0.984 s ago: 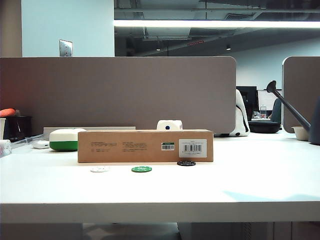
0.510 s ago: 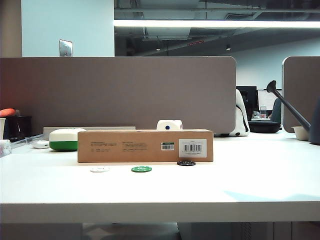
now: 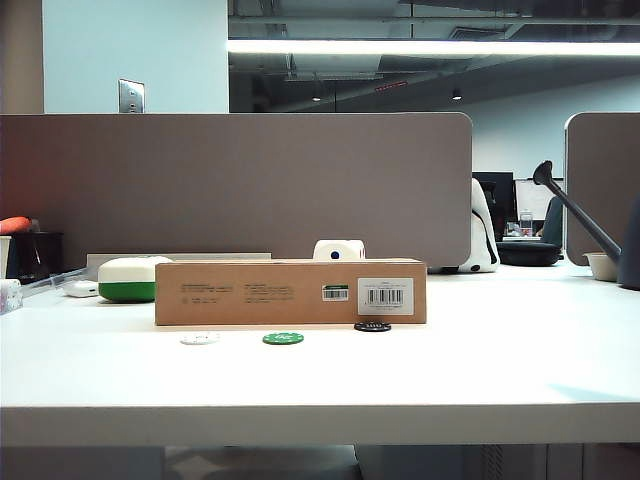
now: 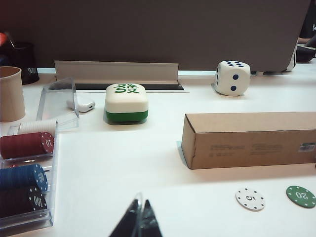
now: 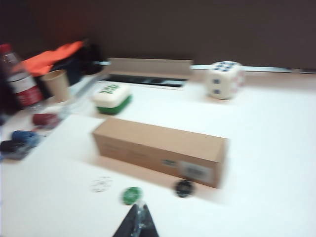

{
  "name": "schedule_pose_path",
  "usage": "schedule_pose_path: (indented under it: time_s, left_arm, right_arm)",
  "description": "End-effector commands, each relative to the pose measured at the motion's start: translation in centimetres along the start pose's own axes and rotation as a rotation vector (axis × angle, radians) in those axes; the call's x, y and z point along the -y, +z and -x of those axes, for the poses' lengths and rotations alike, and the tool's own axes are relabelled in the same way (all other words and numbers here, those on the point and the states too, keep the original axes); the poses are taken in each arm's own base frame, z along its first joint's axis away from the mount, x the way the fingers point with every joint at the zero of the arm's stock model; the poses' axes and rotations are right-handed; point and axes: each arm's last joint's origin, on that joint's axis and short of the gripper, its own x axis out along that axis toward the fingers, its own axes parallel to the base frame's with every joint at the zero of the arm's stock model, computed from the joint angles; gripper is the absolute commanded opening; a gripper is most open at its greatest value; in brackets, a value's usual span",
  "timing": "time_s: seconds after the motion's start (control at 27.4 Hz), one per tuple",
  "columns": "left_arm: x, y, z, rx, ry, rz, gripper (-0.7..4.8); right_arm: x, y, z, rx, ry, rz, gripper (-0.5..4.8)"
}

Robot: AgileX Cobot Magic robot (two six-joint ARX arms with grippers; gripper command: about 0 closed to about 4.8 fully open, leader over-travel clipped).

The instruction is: Push the chip with the highest value in the row forward next to the rectangular box.

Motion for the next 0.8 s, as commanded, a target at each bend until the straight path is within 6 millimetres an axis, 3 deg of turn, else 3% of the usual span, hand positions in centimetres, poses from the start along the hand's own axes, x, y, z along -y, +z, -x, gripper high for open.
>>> schedule_pose_path:
  time_s: [0.04,0.29,0.44,0.8]
  left_arm:
    - [0.0,0.2,0.0,0.014,-0.002,-0.002,-0.05]
    - [0.0,0.2,0.0,0.014,-0.002,-0.002,-0.05]
    - [0.0,0.2,0.0,0.014,-0.002,-0.002,-0.05]
    - [0.0,0.1,0.0,0.001,-0.002,-0.002,-0.05]
  right_arm:
    - [2.0,0.3,2.5,0.037,-0.13,-0.019,-0.05]
    - [4.6,-1.2,7.8,0.147,-0.461,-0.062,-0.05]
    - [5.3,-3.6,8.7,0.256,-0.585,-0.077,-0.05]
    - [8.1,-8.5,4.4,0.29,-0.548,-0.095,-0.05]
